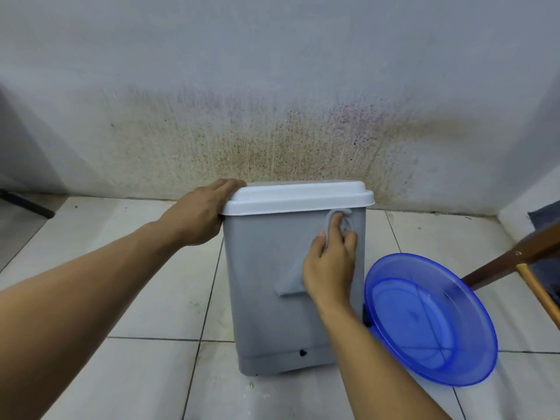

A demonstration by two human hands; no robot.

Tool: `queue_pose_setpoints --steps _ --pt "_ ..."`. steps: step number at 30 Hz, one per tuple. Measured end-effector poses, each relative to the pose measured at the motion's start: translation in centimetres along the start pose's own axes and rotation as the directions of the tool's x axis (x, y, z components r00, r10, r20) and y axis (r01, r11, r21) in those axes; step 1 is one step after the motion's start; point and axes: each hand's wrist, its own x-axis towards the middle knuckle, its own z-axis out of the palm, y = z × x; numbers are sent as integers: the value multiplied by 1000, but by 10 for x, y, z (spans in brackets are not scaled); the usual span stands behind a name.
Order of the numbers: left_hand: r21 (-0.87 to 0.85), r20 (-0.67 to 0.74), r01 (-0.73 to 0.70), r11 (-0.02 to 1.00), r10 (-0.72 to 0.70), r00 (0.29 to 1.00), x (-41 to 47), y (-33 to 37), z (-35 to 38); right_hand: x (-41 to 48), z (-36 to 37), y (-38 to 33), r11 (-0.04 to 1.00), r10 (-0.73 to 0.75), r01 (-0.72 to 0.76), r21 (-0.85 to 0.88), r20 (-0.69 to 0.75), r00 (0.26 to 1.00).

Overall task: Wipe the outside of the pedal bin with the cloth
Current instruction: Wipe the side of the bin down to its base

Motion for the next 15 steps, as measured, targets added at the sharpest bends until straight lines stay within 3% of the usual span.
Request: queue_pose_setpoints --steps 4,10,15 --pt "28 13 34 999 -34 999 -3 -4 1 -24 28 -23 971 -204 226 -83 214 955" --pt "6 2 17 1000 -17 1000 0 0 -5 -31 36 -41 712 -442 660 -238 579 685" --pt "-4 18 54 999 -54 998 -1 4 -2 -57 44 -24 542 -458 804 -245 715 528"
